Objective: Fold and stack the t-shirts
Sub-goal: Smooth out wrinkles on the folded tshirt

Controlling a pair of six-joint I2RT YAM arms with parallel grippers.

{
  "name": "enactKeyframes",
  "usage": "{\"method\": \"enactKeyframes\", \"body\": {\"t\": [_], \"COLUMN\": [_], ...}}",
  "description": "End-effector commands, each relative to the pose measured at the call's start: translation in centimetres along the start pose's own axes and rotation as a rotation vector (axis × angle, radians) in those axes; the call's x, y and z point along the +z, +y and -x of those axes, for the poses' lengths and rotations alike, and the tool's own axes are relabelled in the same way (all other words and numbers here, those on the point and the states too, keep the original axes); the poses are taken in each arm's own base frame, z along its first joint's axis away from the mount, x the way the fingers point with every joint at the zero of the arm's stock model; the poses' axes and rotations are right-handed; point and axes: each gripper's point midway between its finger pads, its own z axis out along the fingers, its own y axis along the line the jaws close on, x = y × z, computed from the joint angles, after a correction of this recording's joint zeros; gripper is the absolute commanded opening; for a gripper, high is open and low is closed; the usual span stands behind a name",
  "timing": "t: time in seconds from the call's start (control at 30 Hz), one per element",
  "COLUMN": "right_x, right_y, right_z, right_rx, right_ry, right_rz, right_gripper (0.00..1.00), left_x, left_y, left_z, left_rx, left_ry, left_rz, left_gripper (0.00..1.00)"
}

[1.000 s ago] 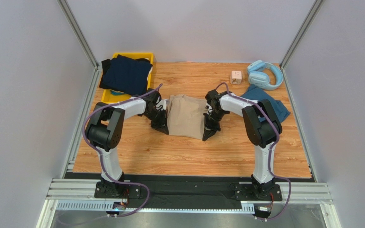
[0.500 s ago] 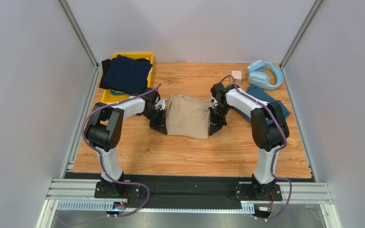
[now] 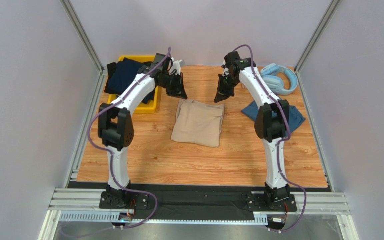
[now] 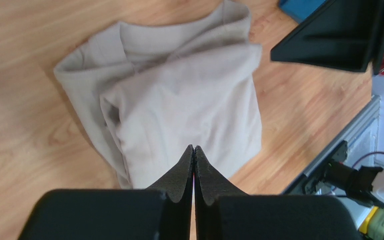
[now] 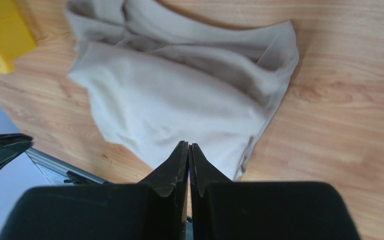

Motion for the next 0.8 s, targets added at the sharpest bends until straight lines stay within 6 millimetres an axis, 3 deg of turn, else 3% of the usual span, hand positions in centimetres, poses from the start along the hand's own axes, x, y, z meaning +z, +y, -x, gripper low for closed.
{"method": "enactKeyframes", "body": {"t": [0.0,0.13,0.33,0.47,0.77], "right_x": [4.0,6.4,9.8,9.5,6.8], "right_y": [-1.6,-2.0,-4.7,-5.9,-8.4], "right_z": [-0.6,-0.6,-0.6,1.0,4.1], "right_rx": [0.077,0.101,0.142,0.152,0.198], "right_ry": [0.111,0.11,0.131,0.084,-0.021], "right_rz": [-0.013,0.012,-0.045,-0.069,-0.086], "right_gripper": [0.06,0.07,0.06,0.06,0.06], "left_x": [4.0,6.6,9.0,8.8,6.5], "left_y": [2.7,4.4,7.5,9.6,13.7], "left_z": [-1.2,-1.5,-3.9,-4.7,-4.0], "left_rx": [-0.055,-0.058,-0.105,-0.136,-0.186], "left_ry": [0.121,0.128,0.187,0.18,0.132], "left_rz": [0.011,0.017,0.052,0.096,0.18], "left_gripper": [0.02,0.02,0.0,0.0,0.04]}}
